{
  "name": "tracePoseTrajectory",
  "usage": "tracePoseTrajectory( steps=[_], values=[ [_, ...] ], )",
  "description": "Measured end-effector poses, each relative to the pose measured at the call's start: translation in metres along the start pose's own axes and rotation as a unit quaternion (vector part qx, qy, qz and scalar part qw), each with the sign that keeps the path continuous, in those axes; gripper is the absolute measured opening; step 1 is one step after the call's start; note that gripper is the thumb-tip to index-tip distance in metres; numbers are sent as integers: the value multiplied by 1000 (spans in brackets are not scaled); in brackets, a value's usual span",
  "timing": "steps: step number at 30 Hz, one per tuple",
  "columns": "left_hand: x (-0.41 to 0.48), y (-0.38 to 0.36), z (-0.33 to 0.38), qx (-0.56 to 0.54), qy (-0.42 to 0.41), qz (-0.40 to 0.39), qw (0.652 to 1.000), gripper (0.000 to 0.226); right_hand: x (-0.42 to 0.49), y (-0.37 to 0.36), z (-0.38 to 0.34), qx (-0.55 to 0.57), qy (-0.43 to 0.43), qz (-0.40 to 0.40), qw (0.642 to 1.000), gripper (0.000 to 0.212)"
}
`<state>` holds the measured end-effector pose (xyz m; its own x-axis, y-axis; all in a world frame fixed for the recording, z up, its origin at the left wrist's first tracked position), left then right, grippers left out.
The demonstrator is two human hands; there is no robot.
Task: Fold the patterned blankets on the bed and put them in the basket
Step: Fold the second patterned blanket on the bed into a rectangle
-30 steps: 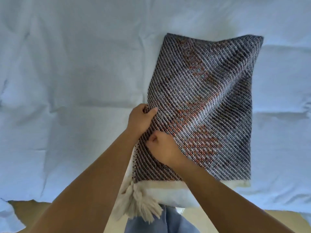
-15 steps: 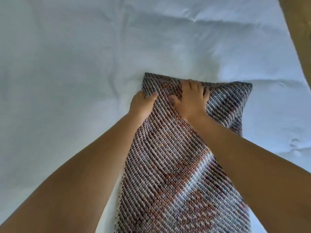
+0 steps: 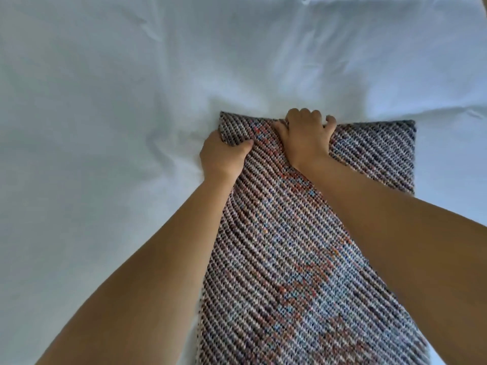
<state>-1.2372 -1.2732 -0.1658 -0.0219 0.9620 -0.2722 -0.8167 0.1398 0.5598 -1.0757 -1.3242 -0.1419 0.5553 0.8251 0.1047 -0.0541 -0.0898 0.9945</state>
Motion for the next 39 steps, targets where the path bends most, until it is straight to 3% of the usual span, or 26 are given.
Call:
tracePoseTrajectory(
  steps=[4,8,15,19,22,28,31,35,39],
  values=[
    [-2,10,-4,12,0,38,999,57,-11,6,8,20,37,21,999,49],
    [-12,21,-10,43,8,46,998,61,-25,19,43,-55,89,2,995,63],
    [-35,25,-13,168,-54,52,983,52,-18,33,119,-115,51,-47,991,91],
    [-43,17,-8,219,-66,119,966,50,2,31,124,-22,96,4,995,68],
    [-42,9,-12,236,-63,147,959,41,13,20,119,73,132,-1,989,60],
    [-31,1,-16,253,-75,222,939,40,42,-10,141,98,107,10,989,61],
    [-46,2,-4,266,-92,235,930,48,28,-1,131,89,95,62,990,51],
    [-109,-7,18,318,-199,192,907,61,-54,26,106,167,116,116,972,54],
    [-198,-44,0,393,-248,41,885,57,-157,18,93,176,176,-43,968,59]
  ],
)
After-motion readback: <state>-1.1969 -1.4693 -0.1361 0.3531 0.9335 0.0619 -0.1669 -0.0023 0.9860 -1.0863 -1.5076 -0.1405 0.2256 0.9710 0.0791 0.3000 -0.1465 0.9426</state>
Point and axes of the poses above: each hand's wrist, its own x-axis towards the middle knuckle, its own y-axis out of the back of the hand, z = x × y, the point moved 5 cm from there along x, towards the middle knuckle, and after that the axes turned 14 degrees about z, right-handed, at the moved point
